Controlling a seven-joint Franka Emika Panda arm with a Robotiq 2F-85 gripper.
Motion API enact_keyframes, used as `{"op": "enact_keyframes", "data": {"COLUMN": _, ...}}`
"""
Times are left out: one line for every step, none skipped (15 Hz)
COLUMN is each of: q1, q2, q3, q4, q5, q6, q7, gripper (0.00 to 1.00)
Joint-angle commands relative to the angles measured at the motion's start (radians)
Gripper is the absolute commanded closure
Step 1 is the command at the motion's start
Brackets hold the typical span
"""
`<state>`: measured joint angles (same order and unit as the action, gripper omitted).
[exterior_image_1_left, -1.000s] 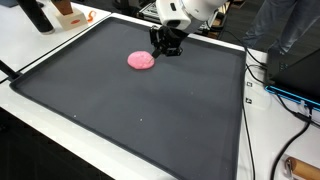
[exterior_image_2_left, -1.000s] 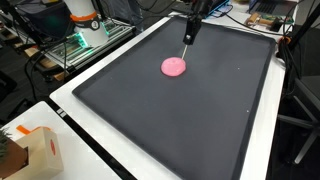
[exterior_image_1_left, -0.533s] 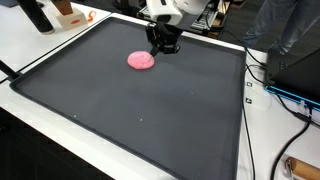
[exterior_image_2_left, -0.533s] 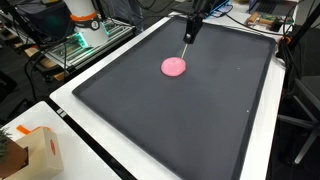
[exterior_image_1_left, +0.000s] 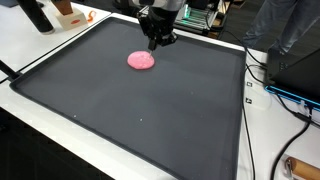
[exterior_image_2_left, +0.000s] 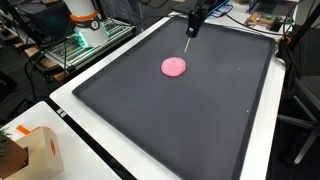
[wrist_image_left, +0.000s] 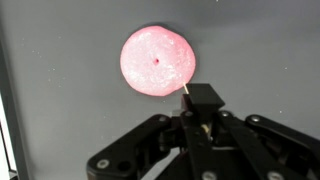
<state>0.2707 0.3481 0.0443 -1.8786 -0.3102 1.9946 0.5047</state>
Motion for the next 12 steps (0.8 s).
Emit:
{"op": "enact_keyframes", "data": {"q1": -0.05, "q2": -0.049, "q3": 0.019, "q4": 0.0, "q5": 0.104, "q6": -0.034, "q7": -0.105, "gripper": 0.97}}
{"op": "enact_keyframes", "data": {"q1": -0.062, "q2": -0.062, "q3": 0.02, "q4": 0.002, "q5": 0.129, "q6": -0.036, "q7": -0.133, "gripper": 0.97}}
{"op": "enact_keyframes", "data": {"q1": -0.074, "q2": -0.073, "q3": 0.02, "q4": 0.005, "q5": 0.155, "q6": -0.042, "q7": -0.164, "gripper": 0.97}}
{"op": "enact_keyframes", "data": {"q1": -0.086, "q2": -0.085, "q3": 0.02, "q4": 0.01, "q5": 0.182, "q6": -0.053, "q7": -0.195, "gripper": 0.97}}
{"op": "enact_keyframes", "data": {"q1": -0.098, "q2": -0.096, "q3": 0.02, "q4": 0.014, "q5": 0.205, "q6": -0.06, "q7": -0.224, "gripper": 0.97}}
{"op": "enact_keyframes", "data": {"q1": -0.11, "q2": -0.106, "q3": 0.019, "q4": 0.021, "q5": 0.227, "q6": -0.074, "q7": -0.253, "gripper": 0.97}}
{"op": "enact_keyframes", "data": {"q1": -0.121, "q2": -0.115, "q3": 0.017, "q4": 0.025, "q5": 0.245, "q6": -0.084, "q7": -0.282, "gripper": 0.97}}
{"op": "enact_keyframes", "data": {"q1": -0.132, "q2": -0.126, "q3": 0.015, "q4": 0.031, "q5": 0.262, "q6": -0.096, "q7": -0.306, "gripper": 0.97}}
{"op": "enact_keyframes", "data": {"q1": -0.144, "q2": -0.134, "q3": 0.015, "q4": 0.04, "q5": 0.282, "q6": -0.116, "q7": -0.341, "gripper": 0.97}}
{"op": "enact_keyframes", "data": {"q1": -0.155, "q2": -0.14, "q3": 0.014, "q4": 0.05, "q5": 0.3, "q6": -0.133, "q7": -0.37, "gripper": 0.97}}
{"op": "enact_keyframes", "data": {"q1": -0.165, "q2": -0.147, "q3": 0.013, "q4": 0.057, "q5": 0.313, "q6": -0.143, "q7": -0.399, "gripper": 0.97}}
{"op": "enact_keyframes", "data": {"q1": -0.174, "q2": -0.153, "q3": 0.012, "q4": 0.064, "q5": 0.325, "q6": -0.157, "q7": -0.426, "gripper": 0.97}}
